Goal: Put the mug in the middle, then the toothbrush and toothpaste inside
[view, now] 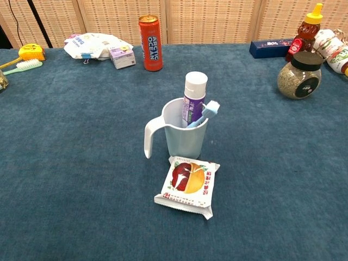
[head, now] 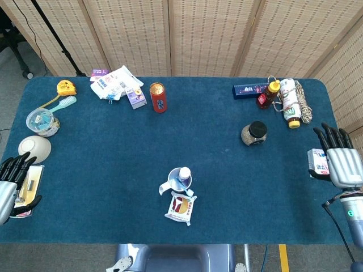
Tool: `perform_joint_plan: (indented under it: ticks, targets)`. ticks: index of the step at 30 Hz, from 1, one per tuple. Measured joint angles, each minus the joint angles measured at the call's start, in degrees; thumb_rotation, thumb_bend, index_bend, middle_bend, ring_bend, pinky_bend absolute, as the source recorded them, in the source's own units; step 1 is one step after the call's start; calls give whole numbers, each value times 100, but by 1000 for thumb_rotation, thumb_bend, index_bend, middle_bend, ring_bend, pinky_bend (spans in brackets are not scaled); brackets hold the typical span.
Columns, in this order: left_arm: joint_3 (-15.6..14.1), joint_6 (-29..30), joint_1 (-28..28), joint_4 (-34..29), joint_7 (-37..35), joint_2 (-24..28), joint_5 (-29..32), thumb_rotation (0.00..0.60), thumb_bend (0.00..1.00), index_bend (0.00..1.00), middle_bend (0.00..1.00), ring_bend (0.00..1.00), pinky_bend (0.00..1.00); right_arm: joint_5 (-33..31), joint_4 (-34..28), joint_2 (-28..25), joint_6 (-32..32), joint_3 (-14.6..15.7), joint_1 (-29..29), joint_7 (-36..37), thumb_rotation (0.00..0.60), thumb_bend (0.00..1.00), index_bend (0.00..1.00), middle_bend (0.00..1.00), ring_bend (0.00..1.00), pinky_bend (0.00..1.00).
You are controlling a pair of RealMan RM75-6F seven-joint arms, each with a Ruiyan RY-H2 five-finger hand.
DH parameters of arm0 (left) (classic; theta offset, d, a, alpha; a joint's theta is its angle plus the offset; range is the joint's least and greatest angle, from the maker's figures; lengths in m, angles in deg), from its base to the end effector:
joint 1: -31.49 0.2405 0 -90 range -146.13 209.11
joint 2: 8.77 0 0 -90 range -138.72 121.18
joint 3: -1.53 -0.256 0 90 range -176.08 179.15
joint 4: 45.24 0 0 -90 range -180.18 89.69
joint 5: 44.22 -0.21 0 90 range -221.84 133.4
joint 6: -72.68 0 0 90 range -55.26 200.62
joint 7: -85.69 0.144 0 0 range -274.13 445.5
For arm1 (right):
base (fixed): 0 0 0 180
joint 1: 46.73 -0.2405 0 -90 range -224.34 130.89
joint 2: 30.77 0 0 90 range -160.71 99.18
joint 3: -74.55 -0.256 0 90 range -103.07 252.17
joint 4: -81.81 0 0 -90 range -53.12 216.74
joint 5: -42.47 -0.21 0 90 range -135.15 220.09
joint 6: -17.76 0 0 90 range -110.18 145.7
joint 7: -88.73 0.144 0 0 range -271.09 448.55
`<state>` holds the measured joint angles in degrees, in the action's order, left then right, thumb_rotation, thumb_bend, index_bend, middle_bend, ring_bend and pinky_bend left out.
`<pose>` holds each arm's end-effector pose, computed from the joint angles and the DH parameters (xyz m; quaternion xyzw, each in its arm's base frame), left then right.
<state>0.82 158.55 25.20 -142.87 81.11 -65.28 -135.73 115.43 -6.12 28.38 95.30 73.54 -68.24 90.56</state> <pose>-0.2899 0.1737 0.1803 -0.6278 -0.3862 -0.4072 0.5394 -0.3066 -0.2698 0.1939 0.6167 -0.3542 0.3616 0.6029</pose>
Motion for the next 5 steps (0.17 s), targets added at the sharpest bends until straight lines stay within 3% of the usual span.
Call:
perform_joint_plan:
  ticks: [5]
  targets:
    - [41, 120, 48, 66, 94, -75, -5, 600, 220, 0, 0, 0, 0, -28, -101, 127, 109, 202, 400, -96, 600, 0, 0, 0, 0, 0]
